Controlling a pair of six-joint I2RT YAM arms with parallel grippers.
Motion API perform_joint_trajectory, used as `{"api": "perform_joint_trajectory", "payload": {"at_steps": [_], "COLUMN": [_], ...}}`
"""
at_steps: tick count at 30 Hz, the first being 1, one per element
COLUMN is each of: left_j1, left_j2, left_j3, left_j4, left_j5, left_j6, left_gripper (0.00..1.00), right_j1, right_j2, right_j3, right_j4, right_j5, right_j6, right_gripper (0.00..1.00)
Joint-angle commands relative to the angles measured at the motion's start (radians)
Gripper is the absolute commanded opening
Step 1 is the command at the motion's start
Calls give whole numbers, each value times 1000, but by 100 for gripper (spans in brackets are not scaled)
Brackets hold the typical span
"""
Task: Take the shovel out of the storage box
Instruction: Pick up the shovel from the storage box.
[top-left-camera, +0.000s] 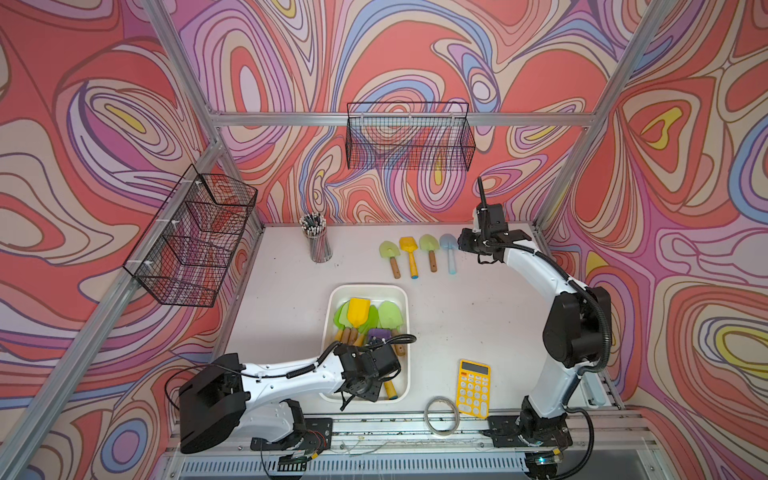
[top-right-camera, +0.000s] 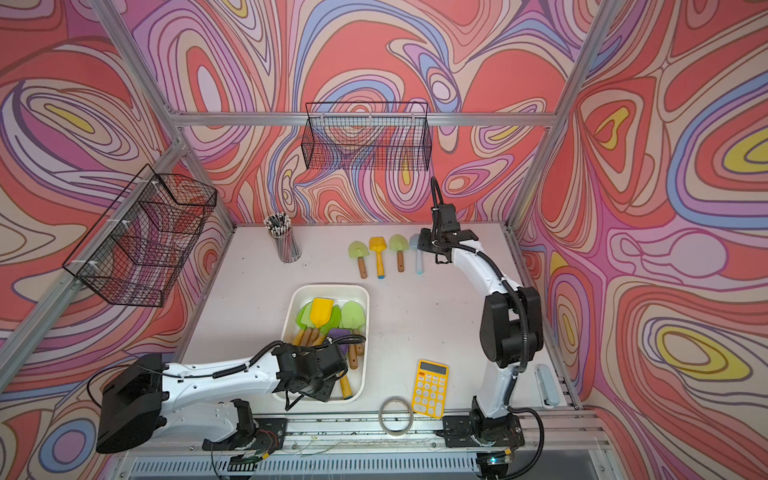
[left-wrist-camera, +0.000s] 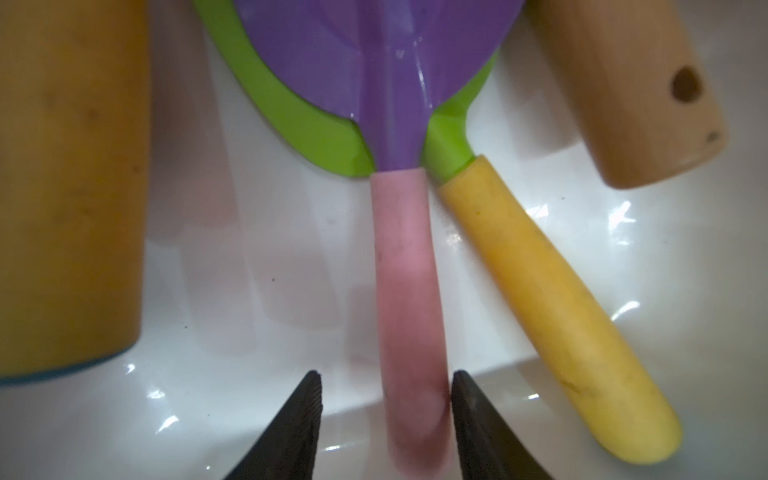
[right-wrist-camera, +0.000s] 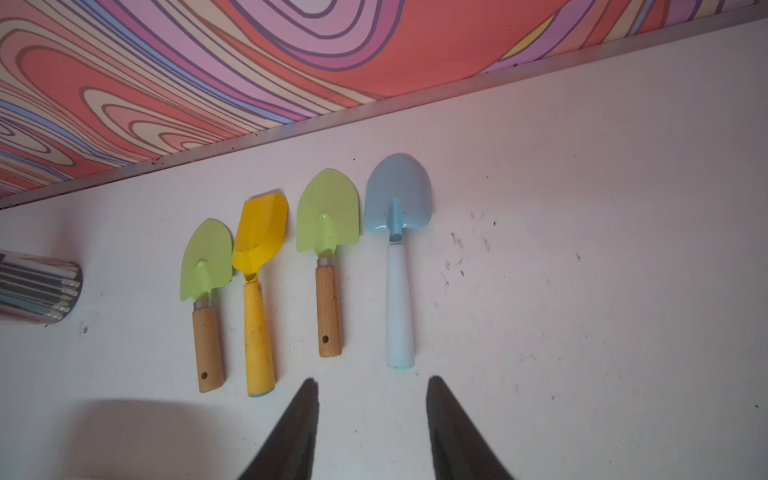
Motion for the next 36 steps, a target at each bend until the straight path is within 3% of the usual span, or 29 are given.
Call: {"api": "perform_joint_trajectory", "payload": {"at_steps": [1, 16, 30, 36], "left_j1": [-5, -6, -4, 29], "left_j2": [34, 83, 13, -31], "left_j3": [-7, -49, -36, -21], "left_j4": [11, 79, 48, 45], "left_j5": [-21, -5, -77, -70], "left_j6": [-26, -69, -87, -81], "left_gripper": [51, 34, 2, 0], "right_j1": [20, 66, 71, 72], "right_j2": [-39, -198, -239, -252], "right_j3": [-53, -149, -169, -215], "right_j4": [33, 7, -7, -10], "right_j5": [-31, -13, -14, -10], "right_j6": [30, 10, 7, -1], "right_gripper": [44, 43, 43, 43]}}
